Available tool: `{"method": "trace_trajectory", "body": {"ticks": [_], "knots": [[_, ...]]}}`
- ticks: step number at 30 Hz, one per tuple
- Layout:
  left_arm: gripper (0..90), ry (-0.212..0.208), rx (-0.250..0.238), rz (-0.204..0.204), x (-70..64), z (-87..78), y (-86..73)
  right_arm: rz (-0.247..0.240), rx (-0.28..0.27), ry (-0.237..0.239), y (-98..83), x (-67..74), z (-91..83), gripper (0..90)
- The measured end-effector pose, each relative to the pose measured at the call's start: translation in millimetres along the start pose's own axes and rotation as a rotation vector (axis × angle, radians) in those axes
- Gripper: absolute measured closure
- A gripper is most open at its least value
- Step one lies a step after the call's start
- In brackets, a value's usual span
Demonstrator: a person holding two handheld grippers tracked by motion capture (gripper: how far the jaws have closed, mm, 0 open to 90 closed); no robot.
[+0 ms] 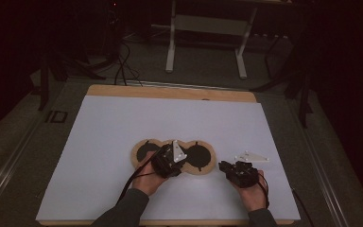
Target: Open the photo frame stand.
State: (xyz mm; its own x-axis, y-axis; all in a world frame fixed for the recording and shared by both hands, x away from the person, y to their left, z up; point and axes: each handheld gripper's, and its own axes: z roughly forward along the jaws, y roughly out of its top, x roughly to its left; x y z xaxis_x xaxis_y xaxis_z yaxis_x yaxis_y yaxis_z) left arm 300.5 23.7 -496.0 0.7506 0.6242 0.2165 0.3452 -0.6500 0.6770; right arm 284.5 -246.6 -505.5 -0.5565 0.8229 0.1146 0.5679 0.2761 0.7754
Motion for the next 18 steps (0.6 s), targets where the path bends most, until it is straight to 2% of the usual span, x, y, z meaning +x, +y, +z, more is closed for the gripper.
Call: {"method": "trace_trajectory", "body": {"ticks": [8, 12, 18], "knots": [[56.3, 0.011, 0.02, 0.029, -1.3, 1.7, 1.9, -0.002, 0.008, 0.006, -0.1, 0.5, 1.1, 77.4], [56.2, 0.01, 0.027, 0.038, -1.3, 2.6, 2.6, -0.001, 0.01, 0.01, -0.2, 0.1, 1.6, 73.6], [56.9, 0.039, 0.055, 0.075, -4.6, 4.4, 5.3, 0.006, 0.021, 0.019, -0.6, 0.2, 3.8, 66.2]]}}
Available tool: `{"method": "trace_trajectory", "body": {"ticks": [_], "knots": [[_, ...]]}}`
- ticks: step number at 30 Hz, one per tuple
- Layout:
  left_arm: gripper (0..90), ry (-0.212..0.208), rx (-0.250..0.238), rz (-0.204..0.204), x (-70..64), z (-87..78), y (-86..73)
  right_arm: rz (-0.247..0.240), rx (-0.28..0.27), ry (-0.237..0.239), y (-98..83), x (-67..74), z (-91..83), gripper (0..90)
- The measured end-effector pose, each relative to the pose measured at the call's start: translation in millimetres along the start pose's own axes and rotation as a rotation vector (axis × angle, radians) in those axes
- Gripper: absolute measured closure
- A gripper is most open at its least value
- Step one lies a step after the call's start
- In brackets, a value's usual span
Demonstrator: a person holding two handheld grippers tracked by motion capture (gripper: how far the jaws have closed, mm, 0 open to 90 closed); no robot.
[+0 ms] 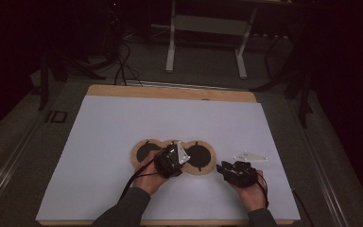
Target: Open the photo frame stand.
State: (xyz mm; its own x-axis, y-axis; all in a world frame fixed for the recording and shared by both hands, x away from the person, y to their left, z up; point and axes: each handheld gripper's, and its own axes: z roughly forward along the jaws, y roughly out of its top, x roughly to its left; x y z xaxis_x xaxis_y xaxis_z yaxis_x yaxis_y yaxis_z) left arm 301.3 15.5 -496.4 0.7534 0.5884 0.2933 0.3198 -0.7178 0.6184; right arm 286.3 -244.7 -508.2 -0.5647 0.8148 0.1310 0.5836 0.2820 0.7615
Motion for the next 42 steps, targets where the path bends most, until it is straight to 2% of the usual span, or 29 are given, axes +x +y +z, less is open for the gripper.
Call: {"method": "trace_trajectory", "body": {"ticks": [8, 15, 20, 25, 39, 42], "knots": [[56.0, 0.022, 0.014, 0.005, -0.4, 2.7, -0.2, 0.017, 0.002, 0.005, -0.1, -1.4, 0.6, 60.3], [63.7, 0.044, -0.005, 0.025, -1.9, 0.0, 0.9, 0.033, 0.016, 0.015, -0.6, -2.4, 2.5, 56.4], [68.0, 0.067, -0.009, 0.056, -2.3, -2.2, 2.2, 0.043, 0.022, 0.018, -0.5, -3.0, 2.8, 54.6], [71.5, 0.072, -0.025, 0.05, -0.7, -3.5, 2.2, 0.048, 0.027, 0.031, 0.0, -1.4, 3.9, 52.2], [72.7, 0.072, -0.064, 0.023, 2.2, -5.2, -0.7, 0.053, 0.034, 0.052, 3.0, 3.3, 6.0, 46.1], [72.8, 0.071, -0.075, 0.017, 3.4, -6.7, -2.4, 0.073, 0.03, 0.065, 4.9, 3.2, 6.9, 42.6]]}}
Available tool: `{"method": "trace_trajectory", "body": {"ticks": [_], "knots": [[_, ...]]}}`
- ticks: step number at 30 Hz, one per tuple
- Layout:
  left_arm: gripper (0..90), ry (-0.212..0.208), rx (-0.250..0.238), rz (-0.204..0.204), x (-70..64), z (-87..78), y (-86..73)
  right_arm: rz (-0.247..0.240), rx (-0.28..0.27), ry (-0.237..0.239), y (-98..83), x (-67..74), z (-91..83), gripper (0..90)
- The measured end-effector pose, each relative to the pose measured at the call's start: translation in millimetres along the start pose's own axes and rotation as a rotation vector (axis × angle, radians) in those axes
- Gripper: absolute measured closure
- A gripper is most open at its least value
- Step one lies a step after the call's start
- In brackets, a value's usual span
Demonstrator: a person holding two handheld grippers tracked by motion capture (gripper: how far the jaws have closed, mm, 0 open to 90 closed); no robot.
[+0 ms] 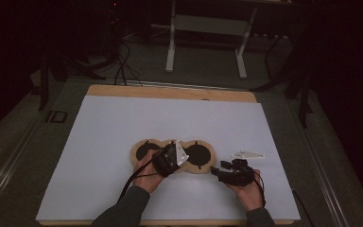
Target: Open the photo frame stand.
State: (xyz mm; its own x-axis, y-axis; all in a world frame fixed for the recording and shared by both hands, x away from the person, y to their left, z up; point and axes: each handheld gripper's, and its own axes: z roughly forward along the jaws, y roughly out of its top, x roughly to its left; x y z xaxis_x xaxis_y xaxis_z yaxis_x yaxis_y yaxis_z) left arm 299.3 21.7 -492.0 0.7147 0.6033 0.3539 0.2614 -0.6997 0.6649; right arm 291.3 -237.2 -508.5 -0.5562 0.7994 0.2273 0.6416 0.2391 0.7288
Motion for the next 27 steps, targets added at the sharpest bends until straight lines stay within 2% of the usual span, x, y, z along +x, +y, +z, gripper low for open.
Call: {"method": "trace_trajectory", "body": {"ticks": [4, 11, 14, 21, 27], "knots": [[72.8, -0.004, -0.021, -0.023, 1.7, -1.9, -2.1, 0.018, -0.001, 0.005, 2.3, -0.7, 1.5, 38.6], [72.8, -0.006, -0.04, -0.034, 3.7, -5.0, -4.8, 0.068, -0.003, 0.043, 10.0, -4.6, 5.6, 32.8], [72.8, -0.005, -0.05, -0.043, 4.3, -6.7, -6.3, 0.075, 0.003, 0.045, 11.9, -5.5, 7.8, 30.3], [72.9, -0.002, -0.062, -0.052, 4.7, -9.6, -9.4, 0.108, 0.022, 0.07, 15.8, -4.8, 14.2, 28.4], [72.9, 0.007, -0.07, -0.067, 5.9, -11.0, -11.0, 0.164, 0.023, 0.11, 19.8, -7.2, 18.8, 27.5]]}}
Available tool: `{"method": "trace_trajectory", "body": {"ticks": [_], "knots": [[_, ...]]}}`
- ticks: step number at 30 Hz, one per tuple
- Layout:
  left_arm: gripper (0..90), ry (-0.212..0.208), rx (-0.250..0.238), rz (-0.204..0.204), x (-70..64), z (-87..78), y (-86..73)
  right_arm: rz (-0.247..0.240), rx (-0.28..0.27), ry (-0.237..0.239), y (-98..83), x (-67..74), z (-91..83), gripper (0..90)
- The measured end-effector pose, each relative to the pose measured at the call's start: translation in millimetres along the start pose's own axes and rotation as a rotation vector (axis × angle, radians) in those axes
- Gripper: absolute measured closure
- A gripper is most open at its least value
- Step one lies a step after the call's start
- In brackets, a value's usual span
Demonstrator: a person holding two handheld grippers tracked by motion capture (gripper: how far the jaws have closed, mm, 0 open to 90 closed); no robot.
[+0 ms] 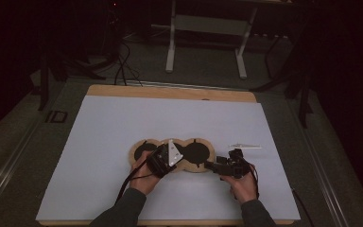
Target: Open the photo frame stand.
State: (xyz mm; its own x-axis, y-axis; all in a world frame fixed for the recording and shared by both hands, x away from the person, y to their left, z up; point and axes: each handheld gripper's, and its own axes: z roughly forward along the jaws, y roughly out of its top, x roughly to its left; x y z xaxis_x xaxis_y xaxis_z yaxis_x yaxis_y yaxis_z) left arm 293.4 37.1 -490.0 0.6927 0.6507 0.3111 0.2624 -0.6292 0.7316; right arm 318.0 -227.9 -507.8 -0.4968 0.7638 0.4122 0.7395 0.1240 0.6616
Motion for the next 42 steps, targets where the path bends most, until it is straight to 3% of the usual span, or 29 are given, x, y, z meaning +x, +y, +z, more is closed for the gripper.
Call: {"method": "trace_trajectory", "body": {"ticks": [2, 18, 22, 26, 29, 30, 32, 36, 39, 42], "knots": [[72.9, 0.006, -0.008, -0.011, 0.4, -1.4, -1.4, 0.034, 0.005, 0.033, 2.0, -1.5, 2.9, 26.9], [72.9, 0.017, -0.065, -0.045, 2.3, -9.7, -9.2, 0.088, 0.05, 0.131, 12.8, 5.8, 19.4, 23.7], [72.7, 0.017, -0.074, -0.046, 2.6, -11.7, -10.4, 0.086, 0.052, 0.132, 14.4, 8.6, 20.4, 24.6], [72.3, 0.02, -0.089, -0.041, 1.7, -15.0, -13.6, 0.088, 0.052, 0.14, 16.8, 11.4, 19.2, 27.4], [72.1, 0.026, -0.104, -0.045, 1.3, -17.5, -16.0, 0.119, 0.039, 0.152, 17.3, 9.1, 17.8, 32.8], [71.9, 0.025, -0.106, -0.048, 1.2, -17.9, -16.4, 0.146, 0.021, 0.172, 17.6, 5.5, 15.3, 38.6], [71.9, 0.029, -0.109, -0.039, 0.7, -18.4, -17.1, 0.141, 0.025, 0.171, 18.3, 5.9, 15.0, 38.6], [69.6, 0.008, -0.109, -0.045, 1.1, -19.8, -18.0, 0.134, 0.03, 0.166, 18.5, 7.3, 14.5, 39.5], [64.7, -0.034, -0.114, -0.063, 1.9, -21.7, -17.9, 0.134, 0.019, 0.17, 18.5, 6.4, 13.4, 43.2], [63.3, -0.041, -0.115, -0.064, 1.9, -23.1, -18.0, 0.119, 0.013, 0.168, 19.1, 7.8, 12.2, 44.4]]}}
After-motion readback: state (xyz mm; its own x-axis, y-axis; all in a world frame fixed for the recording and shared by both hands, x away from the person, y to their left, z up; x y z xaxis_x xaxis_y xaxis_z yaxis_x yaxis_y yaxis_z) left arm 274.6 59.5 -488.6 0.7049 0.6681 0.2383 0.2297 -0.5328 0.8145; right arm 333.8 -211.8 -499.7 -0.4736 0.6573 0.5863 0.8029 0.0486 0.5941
